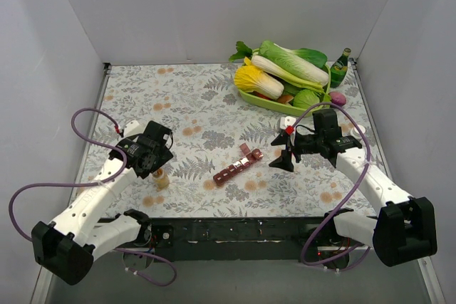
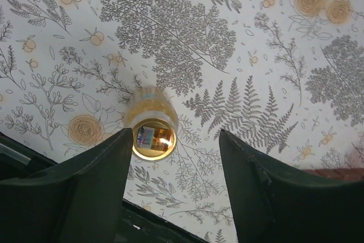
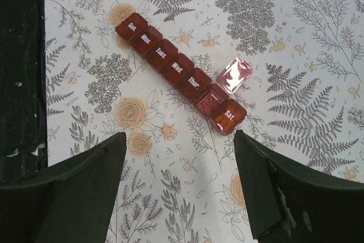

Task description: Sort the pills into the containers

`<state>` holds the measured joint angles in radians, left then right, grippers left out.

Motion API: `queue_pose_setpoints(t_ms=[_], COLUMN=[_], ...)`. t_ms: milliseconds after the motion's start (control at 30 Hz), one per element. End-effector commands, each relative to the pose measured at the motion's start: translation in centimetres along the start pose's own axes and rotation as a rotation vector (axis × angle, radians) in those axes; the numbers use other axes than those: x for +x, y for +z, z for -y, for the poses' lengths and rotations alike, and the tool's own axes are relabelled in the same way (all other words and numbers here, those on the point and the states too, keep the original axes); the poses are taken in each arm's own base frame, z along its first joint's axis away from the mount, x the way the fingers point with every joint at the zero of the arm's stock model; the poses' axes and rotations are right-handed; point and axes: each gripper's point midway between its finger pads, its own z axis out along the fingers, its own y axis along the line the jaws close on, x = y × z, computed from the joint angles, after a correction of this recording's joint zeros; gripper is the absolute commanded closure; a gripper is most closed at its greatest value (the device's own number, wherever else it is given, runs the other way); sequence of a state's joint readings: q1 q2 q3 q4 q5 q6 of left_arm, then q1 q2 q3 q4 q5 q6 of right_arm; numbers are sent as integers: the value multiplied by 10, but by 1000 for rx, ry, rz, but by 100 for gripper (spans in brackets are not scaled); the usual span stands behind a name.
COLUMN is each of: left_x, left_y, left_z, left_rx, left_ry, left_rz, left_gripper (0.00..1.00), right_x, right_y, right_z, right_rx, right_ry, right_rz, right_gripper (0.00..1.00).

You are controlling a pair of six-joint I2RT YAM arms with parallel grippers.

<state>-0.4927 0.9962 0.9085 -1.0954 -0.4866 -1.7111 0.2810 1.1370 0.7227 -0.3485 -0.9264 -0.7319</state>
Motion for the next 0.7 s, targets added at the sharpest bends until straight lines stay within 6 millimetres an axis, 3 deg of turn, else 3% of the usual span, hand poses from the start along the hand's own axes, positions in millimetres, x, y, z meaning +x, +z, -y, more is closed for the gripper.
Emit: queue_pose_setpoints(t_ms=[0,167,533,667], left_x=[6,17,18,24], left_y=[17,28,25,26], left_z=[-17,-26,-22,-26], left_rx=[-81,-99,-72,-94], left_ry=[-52,-79,-66,-61], left_rz=[-3,-44,-68,-93], left_gripper=[39,36,37,43], right_x=[-6,-6,-4,-2], right_y=[-1,-2,-1,0], right_z=[-2,-2,-2,-2], right_rx=[-16,-18,-26,-26], right_ry=[-4,-2,7,10], right_rz=[27,31,23,21], right_gripper=[17,16,17,16])
